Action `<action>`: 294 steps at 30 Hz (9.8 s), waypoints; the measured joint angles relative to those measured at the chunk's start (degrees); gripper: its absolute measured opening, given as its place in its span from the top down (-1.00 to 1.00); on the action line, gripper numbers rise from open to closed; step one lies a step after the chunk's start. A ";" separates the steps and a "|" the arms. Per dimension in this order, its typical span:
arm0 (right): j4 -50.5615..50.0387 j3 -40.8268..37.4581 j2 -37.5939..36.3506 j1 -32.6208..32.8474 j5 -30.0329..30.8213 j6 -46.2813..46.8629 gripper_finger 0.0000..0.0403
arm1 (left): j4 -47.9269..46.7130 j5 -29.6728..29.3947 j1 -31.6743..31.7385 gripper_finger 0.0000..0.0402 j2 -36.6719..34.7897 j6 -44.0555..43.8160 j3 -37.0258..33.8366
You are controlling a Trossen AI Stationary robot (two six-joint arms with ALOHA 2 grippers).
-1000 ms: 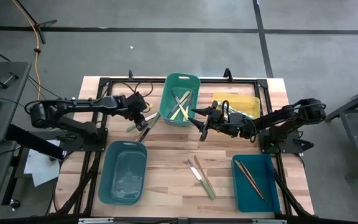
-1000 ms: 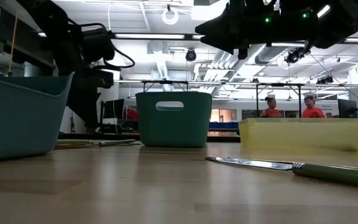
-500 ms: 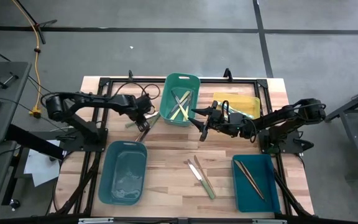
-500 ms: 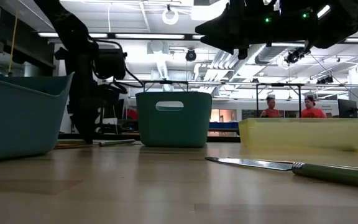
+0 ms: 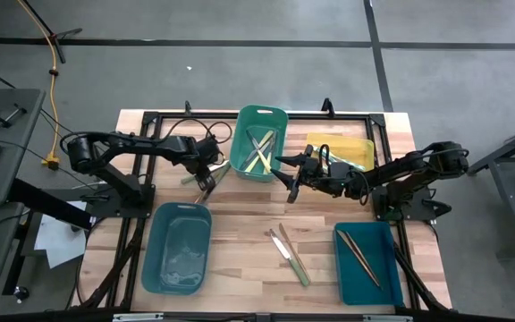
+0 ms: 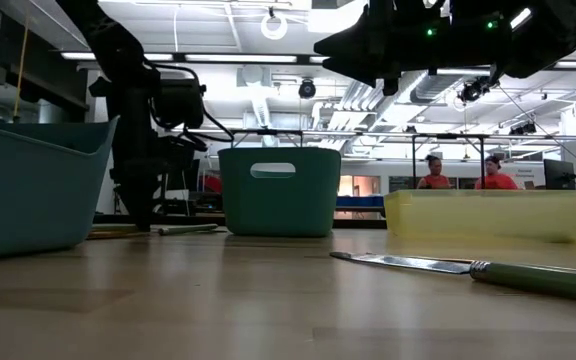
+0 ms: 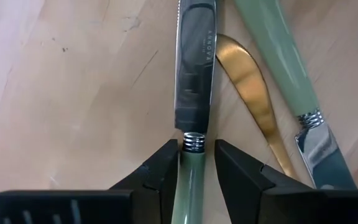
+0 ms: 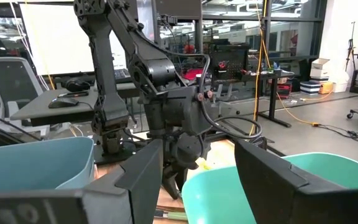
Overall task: Sort silverware by color (type)
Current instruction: Put the green knife into the left blue bin
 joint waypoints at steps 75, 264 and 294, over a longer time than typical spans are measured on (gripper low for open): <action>-2.49 0.02 0.00 0.00 0.00 -0.02 0.03 | -5.41 1.21 2.47 0.23 6.72 15.09 6.88; -10.81 0.02 -0.02 -0.04 -17.53 7.02 0.03 | 18.73 5.55 -51.32 0.80 -45.64 5.92 -2.51; -11.98 0.02 -0.02 -0.04 -15.19 7.47 0.03 | -5.79 0.55 -68.28 0.80 -19.54 3.90 -2.52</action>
